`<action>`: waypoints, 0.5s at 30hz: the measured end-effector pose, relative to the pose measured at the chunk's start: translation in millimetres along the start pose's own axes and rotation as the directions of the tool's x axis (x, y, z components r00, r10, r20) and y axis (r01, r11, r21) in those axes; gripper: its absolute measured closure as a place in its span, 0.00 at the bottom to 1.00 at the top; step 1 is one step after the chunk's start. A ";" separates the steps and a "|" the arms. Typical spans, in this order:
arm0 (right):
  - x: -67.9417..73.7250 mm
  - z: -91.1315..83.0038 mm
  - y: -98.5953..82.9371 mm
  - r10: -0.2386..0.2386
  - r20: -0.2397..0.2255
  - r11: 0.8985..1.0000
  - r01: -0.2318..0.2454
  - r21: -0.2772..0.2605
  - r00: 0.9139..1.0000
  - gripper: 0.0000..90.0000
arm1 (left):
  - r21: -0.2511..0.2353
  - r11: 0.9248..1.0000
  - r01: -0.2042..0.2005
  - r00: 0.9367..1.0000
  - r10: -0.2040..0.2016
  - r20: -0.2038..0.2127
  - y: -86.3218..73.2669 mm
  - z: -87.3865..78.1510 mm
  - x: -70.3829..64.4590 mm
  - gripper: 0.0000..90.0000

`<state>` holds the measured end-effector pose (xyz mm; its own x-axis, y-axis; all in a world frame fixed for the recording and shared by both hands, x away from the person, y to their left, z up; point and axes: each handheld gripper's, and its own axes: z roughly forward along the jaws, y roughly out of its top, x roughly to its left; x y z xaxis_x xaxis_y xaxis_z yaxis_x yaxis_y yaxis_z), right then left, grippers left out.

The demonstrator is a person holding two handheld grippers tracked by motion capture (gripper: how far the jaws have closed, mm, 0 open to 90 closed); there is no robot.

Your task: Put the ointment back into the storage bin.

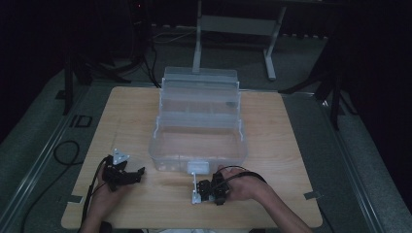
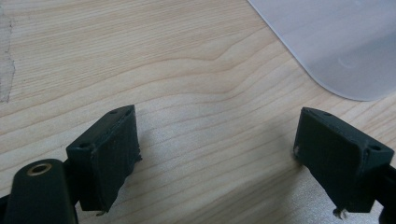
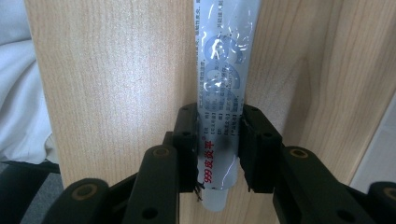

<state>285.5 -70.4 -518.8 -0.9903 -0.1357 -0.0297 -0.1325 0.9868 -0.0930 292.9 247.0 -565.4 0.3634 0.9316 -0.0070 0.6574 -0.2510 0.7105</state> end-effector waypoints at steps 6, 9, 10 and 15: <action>1.0 -0.5 -3.0 -0.007 -0.016 1.000 0.006 -0.018 1.000 0.78 | 0.000 1.000 0.000 1.000 0.000 0.000 0.0 0.0 0.0 0.16; 2.8 -1.3 -4.8 -0.013 -0.019 1.000 0.012 -0.023 1.000 0.78 | 0.000 1.000 0.000 1.000 0.000 0.000 0.0 0.0 0.0 0.16; 3.7 -2.4 -5.5 -0.013 -0.019 1.000 0.012 -0.025 1.000 0.78 | 0.000 1.000 0.000 1.000 0.000 0.000 0.0 0.0 0.0 0.16; 4.4 -9.4 -9.2 -0.008 -0.016 0.999 0.008 -0.039 1.000 0.78 | 0.000 1.000 0.000 1.000 0.000 0.000 0.0 0.0 0.0 0.16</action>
<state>282.0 -79.3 -508.7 -0.9897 -0.1425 -0.0133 -0.1416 0.9885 -0.0541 292.9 247.0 -565.4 0.3632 0.9317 -0.0075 0.6574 -0.2506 0.7106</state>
